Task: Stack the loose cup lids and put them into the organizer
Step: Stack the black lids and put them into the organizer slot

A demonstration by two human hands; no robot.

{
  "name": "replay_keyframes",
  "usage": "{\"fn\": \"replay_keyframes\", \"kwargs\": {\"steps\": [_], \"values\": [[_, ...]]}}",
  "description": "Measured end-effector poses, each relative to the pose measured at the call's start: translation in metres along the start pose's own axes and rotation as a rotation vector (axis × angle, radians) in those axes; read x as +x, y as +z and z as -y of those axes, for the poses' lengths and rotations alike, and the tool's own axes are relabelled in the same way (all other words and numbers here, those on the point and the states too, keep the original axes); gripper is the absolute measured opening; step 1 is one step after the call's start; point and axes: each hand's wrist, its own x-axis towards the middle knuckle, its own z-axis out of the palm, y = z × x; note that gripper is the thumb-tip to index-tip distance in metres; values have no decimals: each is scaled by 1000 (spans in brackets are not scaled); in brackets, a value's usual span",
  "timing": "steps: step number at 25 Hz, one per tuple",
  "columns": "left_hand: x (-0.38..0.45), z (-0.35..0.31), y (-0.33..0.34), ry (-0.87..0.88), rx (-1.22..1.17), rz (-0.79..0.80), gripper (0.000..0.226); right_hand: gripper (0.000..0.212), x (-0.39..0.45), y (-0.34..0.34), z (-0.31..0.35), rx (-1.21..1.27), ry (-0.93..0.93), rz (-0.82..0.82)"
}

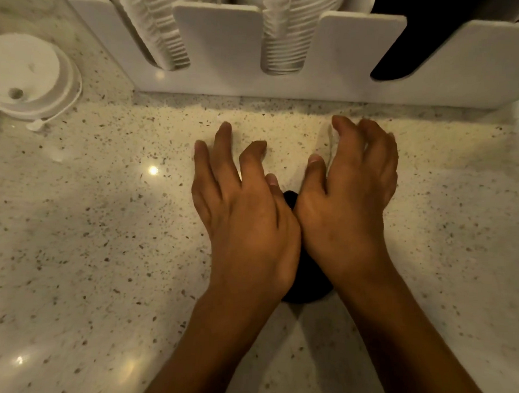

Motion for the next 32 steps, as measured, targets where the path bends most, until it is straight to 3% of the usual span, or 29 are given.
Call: {"fn": "replay_keyframes", "kwargs": {"steps": [13,17,19,22,25,28,32], "values": [[7,-6,2,32,-30,10,58,45,2,2,-8,103,-10,-58],[8,-7,2,-3,-167,-44,41,45,4,-1,-5,124,15,-76],[-3,-4,1,37,-253,-35,34,44,3,0,-6,127,16,-85],[-23,-1,1,152,-180,70,44,40,3,-1,-8,147,22,-113],[-25,2,3,169,-139,73,48,33,2,-1,-8,213,27,-142],[-25,3,4,153,-154,40,47,36,-10,-2,-11,263,1,-81],[-26,4,6,130,-170,6,47,53,-31,-6,-31,96,-67,48]]}}
